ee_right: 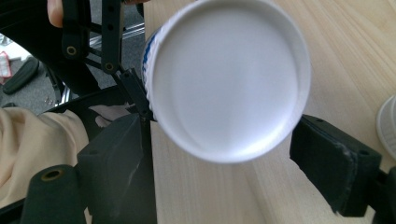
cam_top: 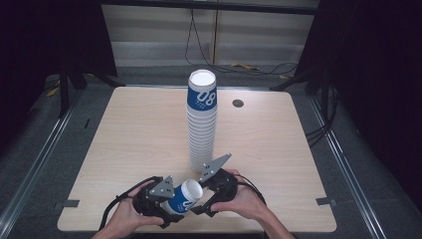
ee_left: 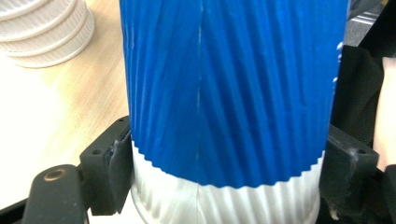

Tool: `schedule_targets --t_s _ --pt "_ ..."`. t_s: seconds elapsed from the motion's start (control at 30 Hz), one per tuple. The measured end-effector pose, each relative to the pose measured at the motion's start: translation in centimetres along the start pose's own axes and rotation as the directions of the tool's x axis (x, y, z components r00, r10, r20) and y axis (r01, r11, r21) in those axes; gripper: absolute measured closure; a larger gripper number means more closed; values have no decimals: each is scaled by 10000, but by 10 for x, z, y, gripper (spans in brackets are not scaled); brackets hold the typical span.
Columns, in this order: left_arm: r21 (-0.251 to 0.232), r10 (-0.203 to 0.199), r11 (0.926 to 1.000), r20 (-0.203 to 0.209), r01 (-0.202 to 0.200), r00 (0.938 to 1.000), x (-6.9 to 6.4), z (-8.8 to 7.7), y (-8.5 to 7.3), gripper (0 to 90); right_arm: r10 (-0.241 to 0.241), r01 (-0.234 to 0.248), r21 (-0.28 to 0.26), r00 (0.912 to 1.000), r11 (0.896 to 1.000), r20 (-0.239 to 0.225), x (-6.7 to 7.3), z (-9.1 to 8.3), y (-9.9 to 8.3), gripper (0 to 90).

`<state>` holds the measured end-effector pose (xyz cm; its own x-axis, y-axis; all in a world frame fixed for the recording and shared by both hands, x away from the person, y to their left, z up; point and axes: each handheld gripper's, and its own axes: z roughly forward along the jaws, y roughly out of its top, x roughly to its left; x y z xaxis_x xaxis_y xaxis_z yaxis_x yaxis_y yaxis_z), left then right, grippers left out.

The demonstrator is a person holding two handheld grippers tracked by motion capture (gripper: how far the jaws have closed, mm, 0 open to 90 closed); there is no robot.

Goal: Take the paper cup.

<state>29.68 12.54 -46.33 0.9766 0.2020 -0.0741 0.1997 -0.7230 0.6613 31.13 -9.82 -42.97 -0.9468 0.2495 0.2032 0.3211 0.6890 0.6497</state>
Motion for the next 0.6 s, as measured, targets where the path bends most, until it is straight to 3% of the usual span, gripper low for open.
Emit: schedule_targets --t_s 0.47,0.6 --pt "360 219 9991 103 -222 9997 -4 6 1 186 -423 453 817 9984 9956 -381 -1 6 16 169" --pt "410 214 9989 50 -216 9998 -4 7 1 185 -524 572 797 9967 9952 -615 -2 10 19 203"
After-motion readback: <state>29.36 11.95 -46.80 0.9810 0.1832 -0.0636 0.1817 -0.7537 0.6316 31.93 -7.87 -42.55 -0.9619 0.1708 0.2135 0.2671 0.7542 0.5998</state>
